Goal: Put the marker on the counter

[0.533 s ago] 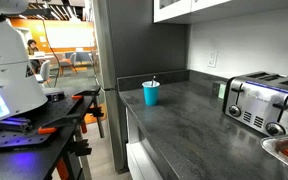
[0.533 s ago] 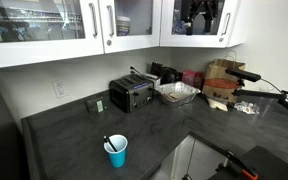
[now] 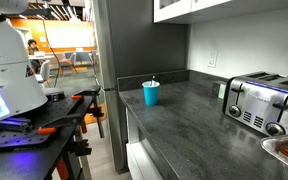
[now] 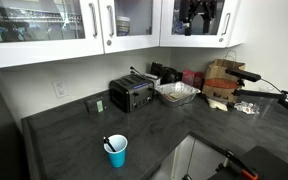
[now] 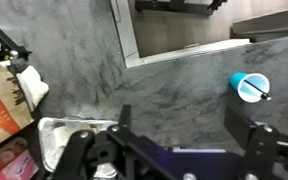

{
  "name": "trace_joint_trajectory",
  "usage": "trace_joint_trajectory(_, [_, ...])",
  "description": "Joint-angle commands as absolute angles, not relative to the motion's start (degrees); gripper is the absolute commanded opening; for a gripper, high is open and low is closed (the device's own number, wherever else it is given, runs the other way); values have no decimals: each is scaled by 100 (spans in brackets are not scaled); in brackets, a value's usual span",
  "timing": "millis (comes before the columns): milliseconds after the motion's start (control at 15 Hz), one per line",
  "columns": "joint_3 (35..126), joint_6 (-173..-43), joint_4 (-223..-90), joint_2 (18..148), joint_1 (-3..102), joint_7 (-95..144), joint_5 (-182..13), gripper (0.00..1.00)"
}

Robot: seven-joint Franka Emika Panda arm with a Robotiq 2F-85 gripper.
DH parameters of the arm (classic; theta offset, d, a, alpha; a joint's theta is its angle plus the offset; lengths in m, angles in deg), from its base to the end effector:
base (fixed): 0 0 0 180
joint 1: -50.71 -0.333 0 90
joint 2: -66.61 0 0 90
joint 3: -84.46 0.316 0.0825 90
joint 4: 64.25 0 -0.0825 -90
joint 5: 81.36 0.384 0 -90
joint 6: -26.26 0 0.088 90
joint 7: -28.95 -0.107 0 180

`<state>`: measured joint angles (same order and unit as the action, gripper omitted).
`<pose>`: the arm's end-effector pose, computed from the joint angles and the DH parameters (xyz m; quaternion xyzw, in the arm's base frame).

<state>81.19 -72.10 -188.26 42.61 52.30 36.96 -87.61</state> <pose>0.4219 -0.0492 0.5602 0.9982 0.0388 -0.0191 0.0404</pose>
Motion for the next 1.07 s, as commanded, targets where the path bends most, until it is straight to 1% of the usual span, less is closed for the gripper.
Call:
trace_joint_trajectory(0, [8045, -7938, -19030, 4362, 4963, 4450, -8586, 100])
trace_joint_trajectory(533, [8332, -10004, -20017, 5214, 4052, 6197, -7663, 100])
trace_joint_trajectory(600, [8355, -10601, -20255, 5303, 3908, 6355, -7209, 100])
trace_joint_trajectory(800, [8491, -10861, -20405, 5835, 3616, 7500, -6561, 100])
trace_joint_trajectory(1000, [8783, -10955, -20429, 6328, 3638, 8156, -6670, 100])
